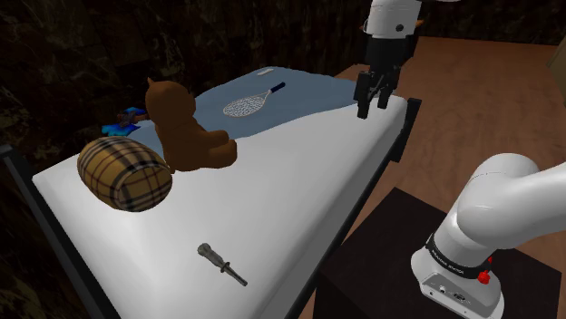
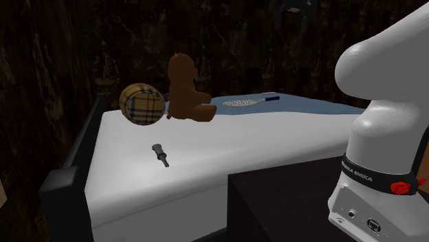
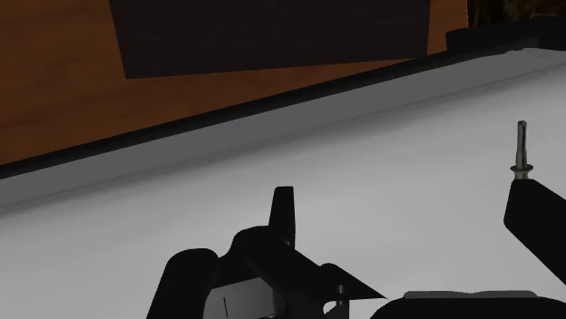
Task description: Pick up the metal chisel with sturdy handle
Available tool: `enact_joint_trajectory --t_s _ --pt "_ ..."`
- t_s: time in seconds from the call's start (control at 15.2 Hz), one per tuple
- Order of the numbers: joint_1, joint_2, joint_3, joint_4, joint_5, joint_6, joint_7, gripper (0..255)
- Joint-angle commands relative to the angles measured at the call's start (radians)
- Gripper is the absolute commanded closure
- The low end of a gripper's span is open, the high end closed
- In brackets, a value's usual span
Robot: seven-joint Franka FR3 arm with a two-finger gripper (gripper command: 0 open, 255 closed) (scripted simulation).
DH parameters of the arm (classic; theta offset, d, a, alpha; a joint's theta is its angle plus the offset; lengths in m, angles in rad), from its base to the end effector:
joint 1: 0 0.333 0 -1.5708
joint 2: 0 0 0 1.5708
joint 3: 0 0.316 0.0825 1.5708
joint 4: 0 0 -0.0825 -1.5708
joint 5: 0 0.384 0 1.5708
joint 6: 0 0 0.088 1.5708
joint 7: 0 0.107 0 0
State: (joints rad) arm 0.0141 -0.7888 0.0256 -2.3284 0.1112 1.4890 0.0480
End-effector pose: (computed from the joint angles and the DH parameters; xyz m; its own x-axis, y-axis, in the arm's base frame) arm 0.2970 0.0270 0.5977 0.9985 -0.0075 -0.0548 -0.0125 -0.9958 -0.0903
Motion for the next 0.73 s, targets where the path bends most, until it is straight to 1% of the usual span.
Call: enact_joint_trajectory --t_s 0.0,0.33,0.66 --pt "0.0 0.0 0.0 0.0 0.0 0.0 0.0 0" --pt "0.026 0.056 0.089 -0.073 0.054 0.137 0.076 0" --pt "0.052 0.15 0.18 -0.114 0.1 0.28 0.15 0"
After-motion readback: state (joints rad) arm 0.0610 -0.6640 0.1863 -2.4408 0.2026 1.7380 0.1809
